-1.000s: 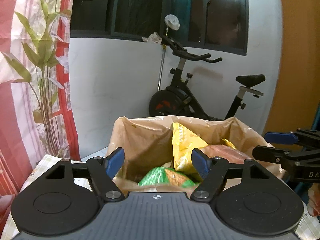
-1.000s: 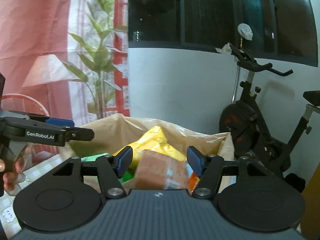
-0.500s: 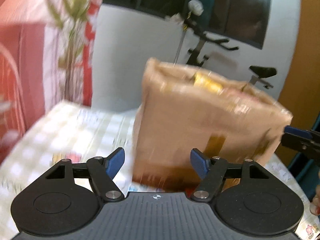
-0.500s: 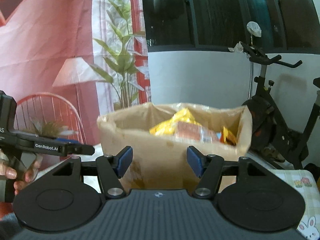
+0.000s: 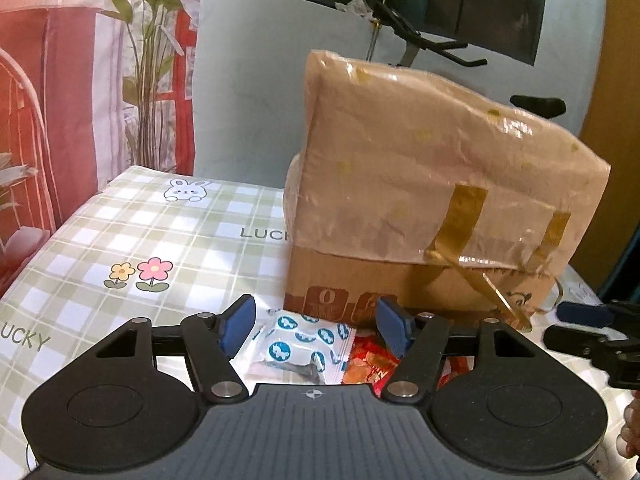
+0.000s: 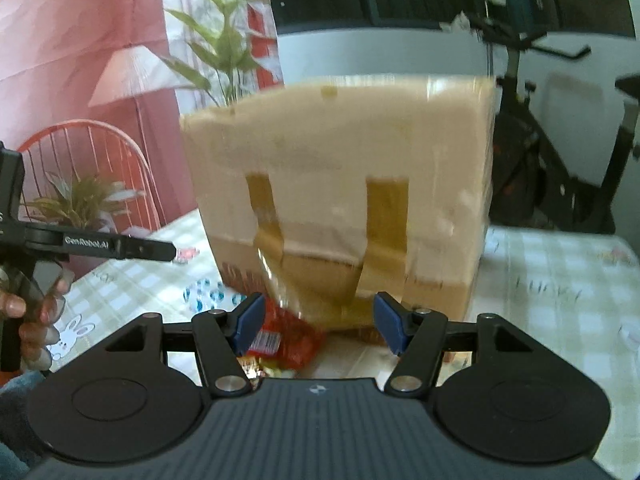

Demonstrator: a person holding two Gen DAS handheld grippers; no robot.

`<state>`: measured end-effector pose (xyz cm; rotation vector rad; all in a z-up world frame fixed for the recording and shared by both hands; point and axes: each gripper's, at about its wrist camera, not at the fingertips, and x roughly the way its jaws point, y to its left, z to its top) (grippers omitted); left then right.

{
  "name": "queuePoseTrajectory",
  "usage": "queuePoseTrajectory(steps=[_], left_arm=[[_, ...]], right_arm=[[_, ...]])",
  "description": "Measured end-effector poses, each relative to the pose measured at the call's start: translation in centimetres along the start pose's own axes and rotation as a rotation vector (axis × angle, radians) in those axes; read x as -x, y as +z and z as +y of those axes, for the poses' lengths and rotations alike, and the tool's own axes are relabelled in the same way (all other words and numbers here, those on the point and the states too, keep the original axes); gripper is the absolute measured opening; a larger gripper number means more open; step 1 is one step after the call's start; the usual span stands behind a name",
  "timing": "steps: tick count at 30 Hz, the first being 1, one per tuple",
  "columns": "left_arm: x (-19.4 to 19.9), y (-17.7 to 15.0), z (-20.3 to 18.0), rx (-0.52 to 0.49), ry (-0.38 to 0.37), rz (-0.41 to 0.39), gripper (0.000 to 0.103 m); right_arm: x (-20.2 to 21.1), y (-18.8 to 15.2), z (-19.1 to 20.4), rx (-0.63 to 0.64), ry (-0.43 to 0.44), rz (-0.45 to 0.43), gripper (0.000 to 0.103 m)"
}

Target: Organize snacks

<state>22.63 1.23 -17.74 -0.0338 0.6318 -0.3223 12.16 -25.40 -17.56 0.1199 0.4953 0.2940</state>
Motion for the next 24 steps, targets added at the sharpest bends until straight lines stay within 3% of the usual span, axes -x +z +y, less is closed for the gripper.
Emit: queuePoseTrajectory(steps=[9, 20, 24], left_arm=[[-0.6, -1.0, 0.8, -0.012, 0.018, 0.008, 0.067], [-1.4, -1.8, 1.5, -0.003, 0.031, 0.029, 0.066], [-1.8, -2.1, 1.6, -0.002, 0.026, 0.046, 0.066]], right_arm=[[-5.4, -1.1, -0.5, -0.078, 0.033, 0.118, 0.061], [-11.1, -1.3, -0.7, -0.187, 0.04, 0.186, 0.061], [-11.1, -1.8, -0.8, -0.2, 0.062, 0.179, 0.048]])
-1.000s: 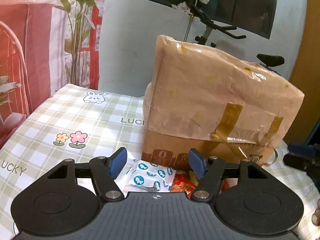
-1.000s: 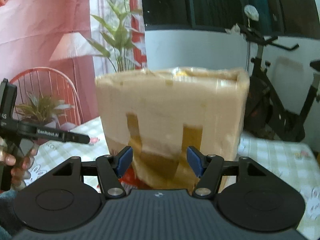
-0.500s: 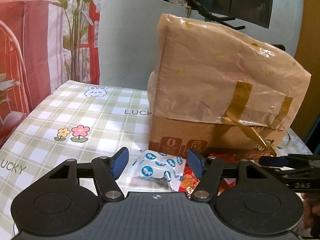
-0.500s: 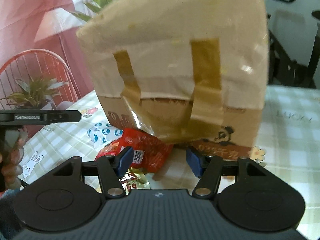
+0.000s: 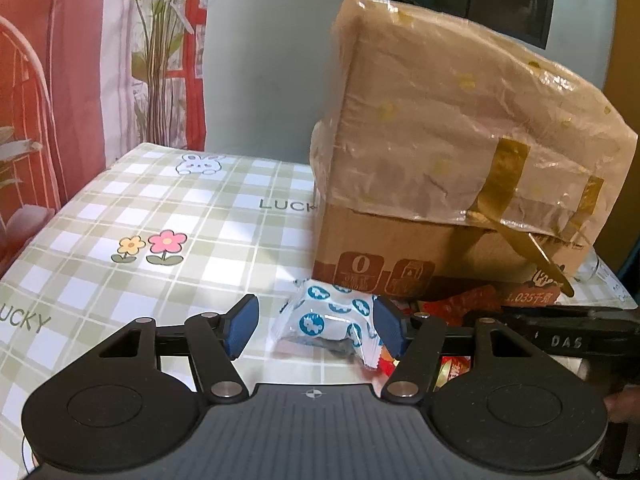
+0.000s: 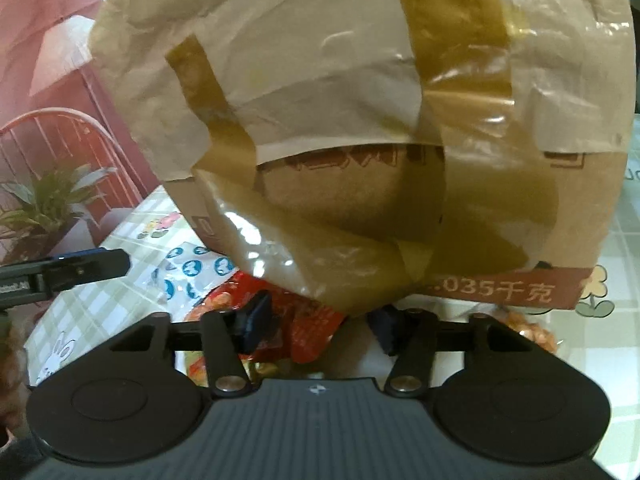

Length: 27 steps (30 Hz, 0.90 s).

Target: Organize snacks

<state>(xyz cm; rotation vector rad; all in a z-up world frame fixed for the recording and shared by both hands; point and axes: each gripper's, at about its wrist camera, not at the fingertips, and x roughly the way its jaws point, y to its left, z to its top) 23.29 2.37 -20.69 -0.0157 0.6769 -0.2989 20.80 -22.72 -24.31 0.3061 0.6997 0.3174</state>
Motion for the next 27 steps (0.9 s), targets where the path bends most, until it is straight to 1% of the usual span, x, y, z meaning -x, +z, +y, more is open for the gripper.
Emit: queuePoseTrajectory(steps=[1, 2, 7, 13, 22, 25, 27], left_arm=[[-0.1, -0.1, 0.0, 0.0, -0.002, 0.004, 0.066], [-0.2, -0.2, 0.0, 0.0, -0.004, 0.008, 0.066], [-0.6, -0.5, -0.2, -0.003, -0.02, 0.023, 0.066], [-1.7, -0.6, -0.6, -0.037, -0.029, 0.043, 0.066], [-5.4, 0.5, -1.6, -0.09, 0.018, 0.056, 0.068], [-6.1, 0.4, -1.7, -0.101, 0.006, 0.065, 0.073], [-6.1, 0.2, -1.7, -0.109, 0.004, 0.056, 0.073]], right_arm=[[0.2, -0.1, 0.0, 0.003, -0.002, -0.011, 0.04], [0.4, -0.2, 0.0, 0.001, -0.004, -0.022, 0.037], [2.1, -1.2, -0.1, -0.012, -0.036, -0.082, 0.035], [3.4, -1.9, -1.1, -0.07, -0.027, -0.16, 0.033], [3.1, -2.1, -0.9, -0.06, -0.002, -0.152, 0.033], [3.0, -2.1, -1.4, -0.087, -0.001, -0.146, 0.033], [3.2, -2.1, -1.9, -0.102, 0.002, -0.142, 0.033]])
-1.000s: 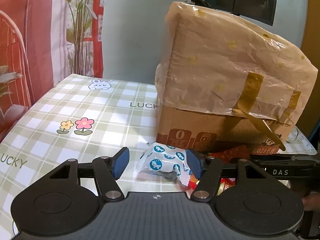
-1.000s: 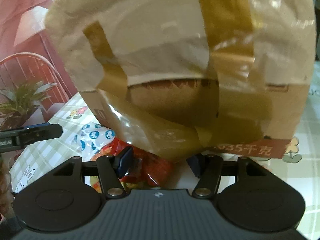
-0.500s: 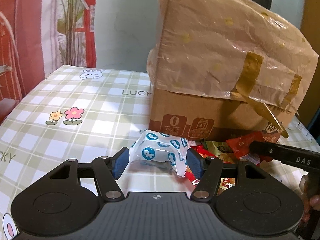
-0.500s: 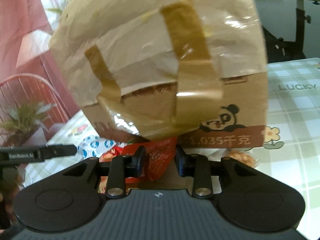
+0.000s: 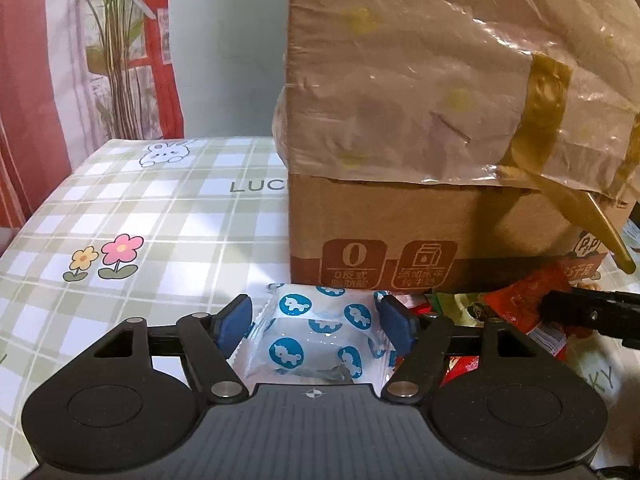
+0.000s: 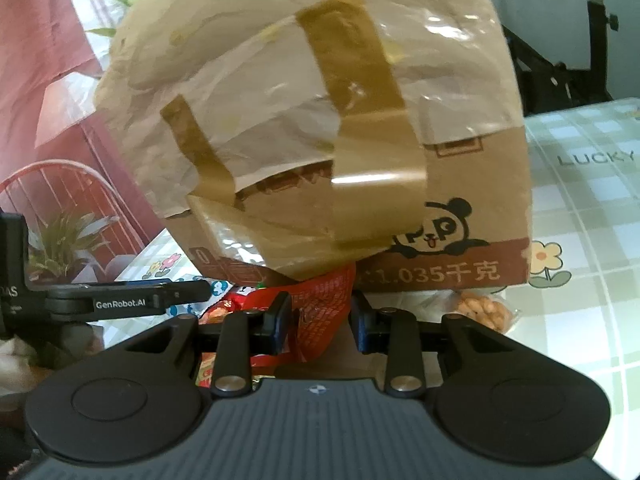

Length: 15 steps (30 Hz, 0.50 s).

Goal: Organize snacks
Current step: 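Grasp the blue-and-white wrapped bun with the left tool while the right tool holds the red bag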

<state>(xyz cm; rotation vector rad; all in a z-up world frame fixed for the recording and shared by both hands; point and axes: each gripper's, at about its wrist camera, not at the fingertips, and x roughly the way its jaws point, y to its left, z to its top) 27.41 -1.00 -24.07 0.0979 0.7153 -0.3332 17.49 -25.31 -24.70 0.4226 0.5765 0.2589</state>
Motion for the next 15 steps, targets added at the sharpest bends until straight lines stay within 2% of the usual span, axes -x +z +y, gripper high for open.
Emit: queuePoseTrajectory(steps=[4, 8, 15], left_arm=[[0.9, -0.4, 0.2, 0.008, -0.005, -0.002, 0.06], [2.7, -0.9, 1.5, 0.123, -0.018, 0.004, 0.047], [5.3, -2.5, 1.9, 0.158, 0.012, 0.01, 0.043]], right_arm=[[-0.2, 0.2, -0.3, -0.011, 0.005, 0.009, 0.033], [-0.4, 0.3, -0.2, -0.017, 0.011, 0.012, 0.033], [0.0, 0.2, -0.9, -0.035, 0.025, 0.005, 0.033]])
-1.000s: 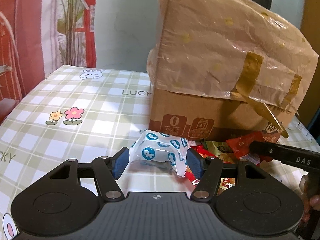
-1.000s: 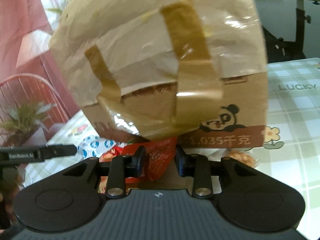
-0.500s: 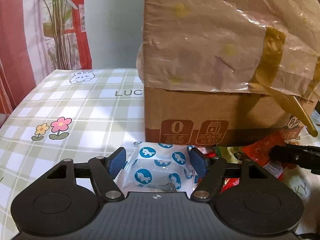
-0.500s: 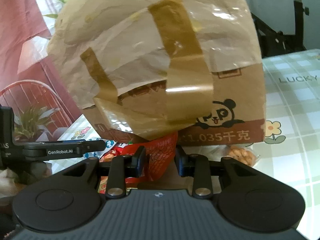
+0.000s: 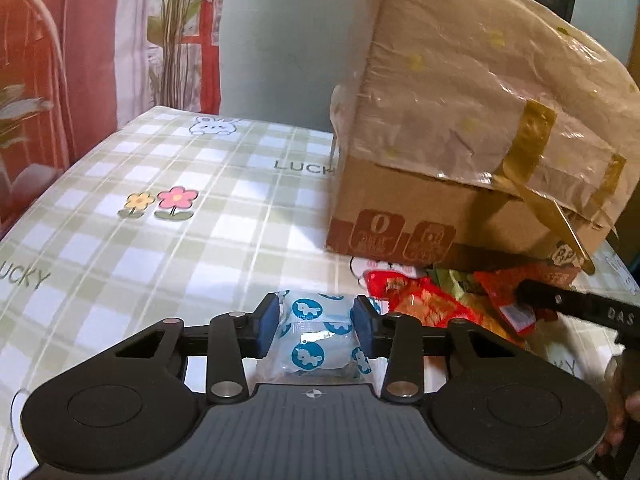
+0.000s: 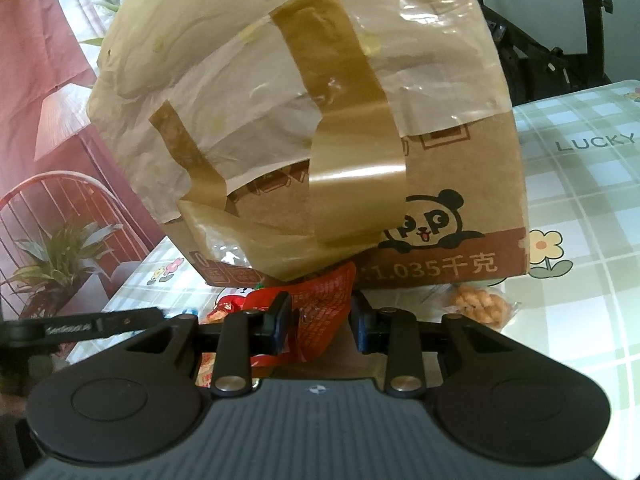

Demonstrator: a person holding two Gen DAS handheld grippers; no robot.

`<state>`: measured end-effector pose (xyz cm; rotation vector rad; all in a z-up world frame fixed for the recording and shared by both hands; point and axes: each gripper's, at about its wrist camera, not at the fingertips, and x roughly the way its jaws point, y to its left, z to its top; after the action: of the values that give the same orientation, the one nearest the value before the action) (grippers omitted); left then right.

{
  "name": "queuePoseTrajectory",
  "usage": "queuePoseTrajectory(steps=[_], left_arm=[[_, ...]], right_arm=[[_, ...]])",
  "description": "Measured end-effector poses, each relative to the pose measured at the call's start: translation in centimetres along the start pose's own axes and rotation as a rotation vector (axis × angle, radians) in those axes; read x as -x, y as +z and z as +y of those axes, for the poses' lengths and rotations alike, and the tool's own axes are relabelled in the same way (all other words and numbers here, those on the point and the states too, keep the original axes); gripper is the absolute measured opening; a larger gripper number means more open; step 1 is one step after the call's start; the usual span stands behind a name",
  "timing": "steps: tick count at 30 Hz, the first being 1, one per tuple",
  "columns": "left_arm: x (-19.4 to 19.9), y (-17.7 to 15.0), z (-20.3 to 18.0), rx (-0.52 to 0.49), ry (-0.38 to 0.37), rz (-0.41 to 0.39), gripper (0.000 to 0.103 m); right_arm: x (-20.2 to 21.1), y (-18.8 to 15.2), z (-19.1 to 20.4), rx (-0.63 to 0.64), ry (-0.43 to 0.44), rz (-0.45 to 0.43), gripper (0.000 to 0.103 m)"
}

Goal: Organize snacks
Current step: 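Grasp the blue-and-white wrapped bun with the left tool while the right tool holds the red bag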

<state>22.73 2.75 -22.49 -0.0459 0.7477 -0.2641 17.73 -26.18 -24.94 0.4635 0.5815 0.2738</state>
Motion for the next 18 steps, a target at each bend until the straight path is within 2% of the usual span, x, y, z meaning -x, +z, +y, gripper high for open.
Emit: queuePoseTrajectory(steps=[4, 8, 15, 18], left_arm=[[0.4, -0.7, -0.6, -0.035, 0.001, -0.005, 0.045], [0.3, -0.8, -1.1, -0.052, -0.016, 0.001, 0.067], [-0.2, -1.7, -1.3, -0.073, 0.032, 0.029, 0.072], [-0.5, -1.9, -1.1, -0.061, 0.026, 0.038, 0.075]], right_arm=[[0.1, -0.1, 0.0, 0.004, 0.002, -0.002, 0.033], [0.2, -0.2, 0.1, 0.002, 0.002, -0.006, 0.033], [0.3, -0.2, 0.2, -0.001, 0.007, -0.005, 0.033], [0.4, -0.2, 0.2, -0.005, 0.009, -0.005, 0.033]])
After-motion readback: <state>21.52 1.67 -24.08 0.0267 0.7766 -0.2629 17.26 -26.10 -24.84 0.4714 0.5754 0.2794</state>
